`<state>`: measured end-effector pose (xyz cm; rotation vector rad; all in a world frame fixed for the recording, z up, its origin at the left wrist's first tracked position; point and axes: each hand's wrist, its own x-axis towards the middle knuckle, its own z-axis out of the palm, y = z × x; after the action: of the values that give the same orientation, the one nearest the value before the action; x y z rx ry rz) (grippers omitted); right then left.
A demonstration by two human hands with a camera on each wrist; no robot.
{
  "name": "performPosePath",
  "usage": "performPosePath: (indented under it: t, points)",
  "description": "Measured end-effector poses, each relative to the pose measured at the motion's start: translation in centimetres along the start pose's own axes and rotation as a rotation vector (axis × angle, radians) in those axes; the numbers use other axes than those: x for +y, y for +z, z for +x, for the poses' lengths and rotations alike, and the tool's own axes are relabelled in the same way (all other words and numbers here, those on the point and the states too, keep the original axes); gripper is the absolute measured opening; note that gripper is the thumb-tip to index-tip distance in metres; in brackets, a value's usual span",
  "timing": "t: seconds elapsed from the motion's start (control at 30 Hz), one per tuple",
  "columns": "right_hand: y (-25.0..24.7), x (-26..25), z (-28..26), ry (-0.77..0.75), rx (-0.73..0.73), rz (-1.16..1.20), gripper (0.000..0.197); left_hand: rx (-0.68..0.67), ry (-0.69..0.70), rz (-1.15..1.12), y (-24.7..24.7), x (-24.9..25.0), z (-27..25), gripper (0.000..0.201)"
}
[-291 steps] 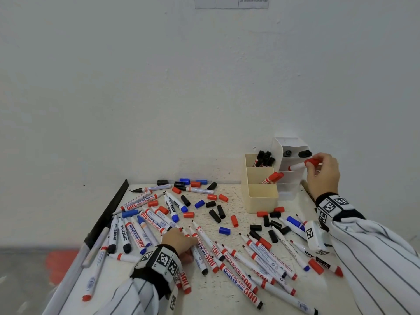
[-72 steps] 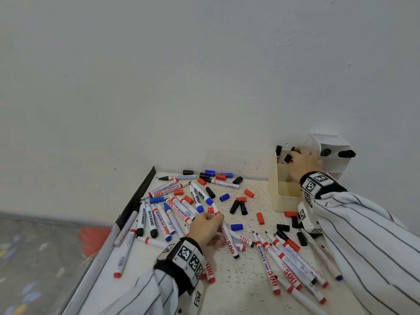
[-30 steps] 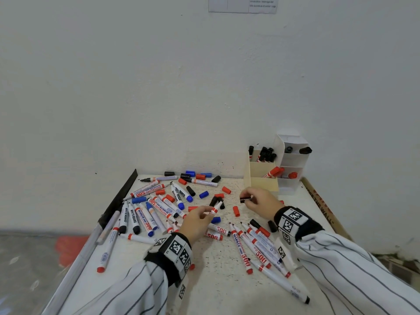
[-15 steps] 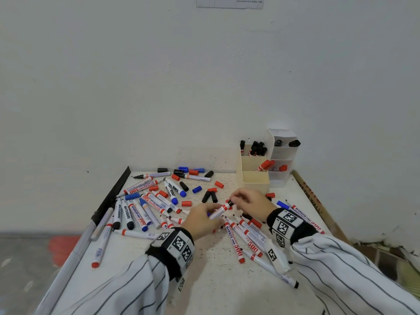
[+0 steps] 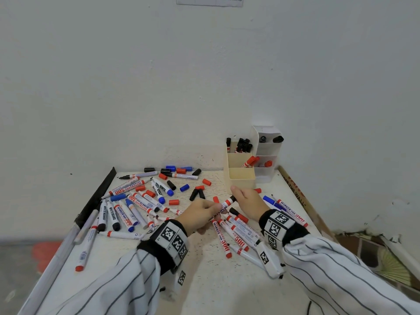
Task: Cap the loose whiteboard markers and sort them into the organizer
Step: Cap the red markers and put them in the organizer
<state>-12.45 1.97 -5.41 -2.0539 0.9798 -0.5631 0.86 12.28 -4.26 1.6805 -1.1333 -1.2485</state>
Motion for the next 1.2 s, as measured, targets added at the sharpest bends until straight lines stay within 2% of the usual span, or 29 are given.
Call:
performPosePath:
  t: [0.2, 0.4, 0.47, 0.6, 0.7, 0.8, 0.87, 1.0, 1.07, 1.2]
  points:
    - [-0.2, 0.1, -0.9, -0.124, -0.035, 0.007, 0.037, -0.178, -0.102, -0.230, -0.4, -0.1, -0.3, 0.030]
    - [-0.6, 0.3, -0.5, -0.138, -0.106, -0.090, 0.036, -0.205, -0.133, -0.263, -0.2, -0.1, 0.1, 0.030]
    - [-1.1, 0.2, 0.0, -0.126, -0.123, -0.115, 0.038, -0.180, -0.100, -0.208, -0.1, -0.2, 0.4, 0.030]
    - [-2.1, 0.0, 0.9, -0.176, -0.121, -0.232, 0.040, -0.005, 0.000, 0.120, 0.6, -0.6, 1.1, 0.035]
    - [-3.2, 0.4, 1.5, -0.153, -0.028, -0.223, 0.035, 0.160, 0.002, 0.247, 0.9, -1.6, 2.0, 0.033]
    - [-4.9, 0.5, 1.9, -0.120, 0.124, -0.155, 0.027, 0.259, -0.144, 0.275, 1.0, -2.4, 2.6, 0.023]
    - [-6.1, 0.5, 2.0, -0.127, 0.229, -0.126, 0.020, 0.234, -0.198, 0.336, 1.3, -2.7, 2.7, 0.020]
    - [-7.6, 0.7, 2.2, -0.125, 0.372, -0.131, 0.013, 0.155, -0.119, 0.535, 2.6, -2.7, 3.6, 0.020]
    - [-7.9, 1.0, 2.3, -0.133, 0.408, -0.153, 0.014, 0.119, -0.126, 0.596, 3.3, -2.6, 3.9, 0.017]
    - [-8.3, 1.9, 2.2, -0.148, 0.439, -0.178, 0.015, 0.098, -0.200, 0.655, 3.8, -3.1, 4.4, 0.034]
